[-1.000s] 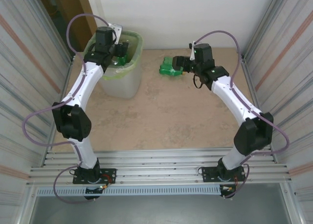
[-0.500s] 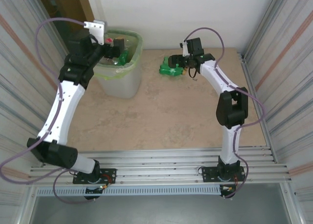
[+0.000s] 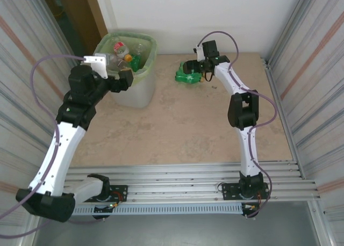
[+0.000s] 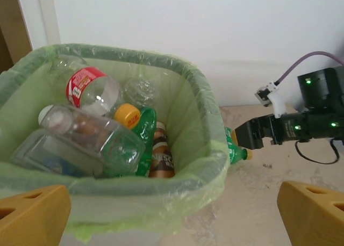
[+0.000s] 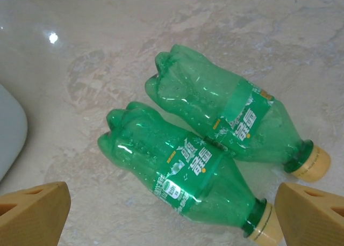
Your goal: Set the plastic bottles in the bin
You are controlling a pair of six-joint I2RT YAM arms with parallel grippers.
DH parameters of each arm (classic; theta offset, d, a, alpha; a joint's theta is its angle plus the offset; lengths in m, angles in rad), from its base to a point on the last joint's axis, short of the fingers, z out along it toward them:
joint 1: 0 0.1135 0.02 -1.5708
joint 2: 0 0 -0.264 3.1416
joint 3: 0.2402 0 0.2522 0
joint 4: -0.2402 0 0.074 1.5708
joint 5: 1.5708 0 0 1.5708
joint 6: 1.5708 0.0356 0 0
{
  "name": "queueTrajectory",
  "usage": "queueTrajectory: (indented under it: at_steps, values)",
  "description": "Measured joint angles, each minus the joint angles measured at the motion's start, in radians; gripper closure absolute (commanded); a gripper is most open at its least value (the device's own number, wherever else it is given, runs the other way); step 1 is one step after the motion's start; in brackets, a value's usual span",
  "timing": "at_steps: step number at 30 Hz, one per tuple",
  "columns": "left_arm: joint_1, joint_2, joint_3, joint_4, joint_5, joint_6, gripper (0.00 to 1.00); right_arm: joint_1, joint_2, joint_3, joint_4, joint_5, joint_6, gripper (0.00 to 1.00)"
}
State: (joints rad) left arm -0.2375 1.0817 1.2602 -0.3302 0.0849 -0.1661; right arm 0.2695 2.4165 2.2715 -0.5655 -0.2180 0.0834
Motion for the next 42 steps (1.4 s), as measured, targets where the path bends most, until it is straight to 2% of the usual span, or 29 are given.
queueTrajectory:
  at_steps: [6,13,27,36,42]
  values:
    - [0.0,-0.051,-0.03,0.006,-0.007,-0.031,0.01,0.0,0.054,0.032,-0.016,-0.019,-0.017,0.04]
    - [0.0,-0.035,-0.032,0.006,-0.007,-0.045,0.01,0.0,0.115,0.077,-0.036,-0.023,-0.018,0.04]
    - [0.0,0.01,-0.045,0.021,-0.007,-0.049,0.01,0.04,0.135,0.089,-0.11,-0.021,-0.111,0.08]
    - [0.0,0.04,-0.045,0.037,-0.006,-0.049,0.01,0.105,0.137,0.089,-0.155,0.038,-0.181,0.15]
    - [0.0,0.04,-0.045,0.041,-0.007,-0.049,0.01,0.118,0.171,0.09,-0.155,0.078,-0.198,0.29]
